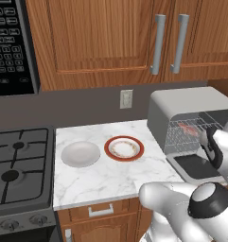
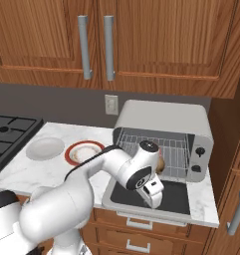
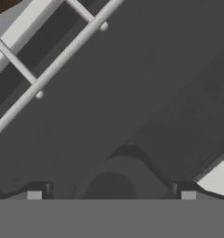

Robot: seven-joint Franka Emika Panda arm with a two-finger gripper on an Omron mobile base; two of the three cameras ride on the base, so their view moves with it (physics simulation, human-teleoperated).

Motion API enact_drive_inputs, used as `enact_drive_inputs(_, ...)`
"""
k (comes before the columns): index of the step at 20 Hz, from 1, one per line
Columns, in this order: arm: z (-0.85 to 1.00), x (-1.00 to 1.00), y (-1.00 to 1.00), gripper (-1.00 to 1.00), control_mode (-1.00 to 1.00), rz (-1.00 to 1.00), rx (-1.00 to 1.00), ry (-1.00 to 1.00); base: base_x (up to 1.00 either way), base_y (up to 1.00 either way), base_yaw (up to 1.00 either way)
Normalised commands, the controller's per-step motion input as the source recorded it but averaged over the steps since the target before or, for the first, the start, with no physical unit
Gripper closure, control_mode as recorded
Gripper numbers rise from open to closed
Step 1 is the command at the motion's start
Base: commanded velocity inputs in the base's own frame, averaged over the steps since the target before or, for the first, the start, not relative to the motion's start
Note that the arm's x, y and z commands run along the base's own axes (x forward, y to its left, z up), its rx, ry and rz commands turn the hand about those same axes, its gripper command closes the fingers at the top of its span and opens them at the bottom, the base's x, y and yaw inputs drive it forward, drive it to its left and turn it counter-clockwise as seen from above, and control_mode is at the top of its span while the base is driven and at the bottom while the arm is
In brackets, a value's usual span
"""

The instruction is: Open the toaster oven door. Place the bread on the top rack in the toaster oven and place the steak on the bottom rack.

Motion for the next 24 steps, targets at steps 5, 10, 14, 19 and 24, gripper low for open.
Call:
enact_drive_inputs(5,-0.09,0.23,0.00,-1.00,-1.00,0.05,0.02,0.00,0.00,0.00,0.00)
enact_drive_inputs(10,-0.22,0.30,0.00,-1.00,-1.00,0.02,0.03,0.00,0.00,0.00,0.00)
enact_drive_inputs(14,-0.23,0.41,0.00,-1.00,-1.00,0.00,0.04,0.00,0.00,0.00,0.00)
enact_drive_inputs(19,-0.17,0.47,0.00,-1.00,-1.00,0.00,0.04,0.00,0.00,0.00,0.00)
enact_drive_inputs(24,-0.17,0.11,0.00,-1.00,-1.00,0.00,0.03,0.00,0.00,0.00,0.00)
